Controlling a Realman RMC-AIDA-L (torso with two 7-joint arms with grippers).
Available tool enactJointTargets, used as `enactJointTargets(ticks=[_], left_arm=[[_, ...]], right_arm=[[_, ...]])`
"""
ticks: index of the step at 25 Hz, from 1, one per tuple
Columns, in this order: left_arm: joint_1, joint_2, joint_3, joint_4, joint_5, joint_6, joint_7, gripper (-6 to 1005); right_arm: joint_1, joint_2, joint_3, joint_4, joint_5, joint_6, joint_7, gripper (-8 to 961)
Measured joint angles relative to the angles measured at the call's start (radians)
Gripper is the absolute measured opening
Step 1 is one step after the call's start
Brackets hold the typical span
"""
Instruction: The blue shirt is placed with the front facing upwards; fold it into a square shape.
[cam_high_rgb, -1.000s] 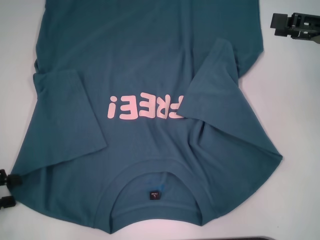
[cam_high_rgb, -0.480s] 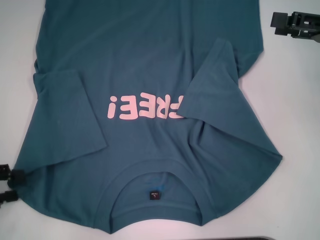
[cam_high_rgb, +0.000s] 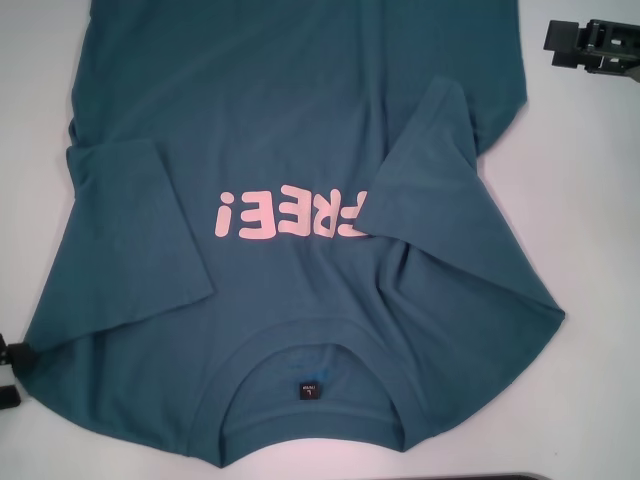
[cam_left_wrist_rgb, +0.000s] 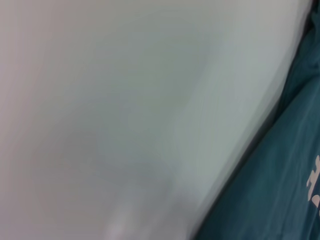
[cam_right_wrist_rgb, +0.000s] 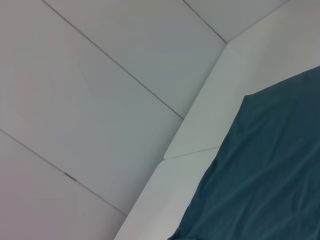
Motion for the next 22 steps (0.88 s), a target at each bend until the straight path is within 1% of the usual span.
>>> enactJointTargets(ticks=[22], left_arm=[[-0.017, -0.003, 0.018, 0.009, 0.033, 0.023, -0.002, 593]], right_arm=[[0.0, 0.0, 0.011, 0.009, 0.0, 0.005, 0.0, 912]])
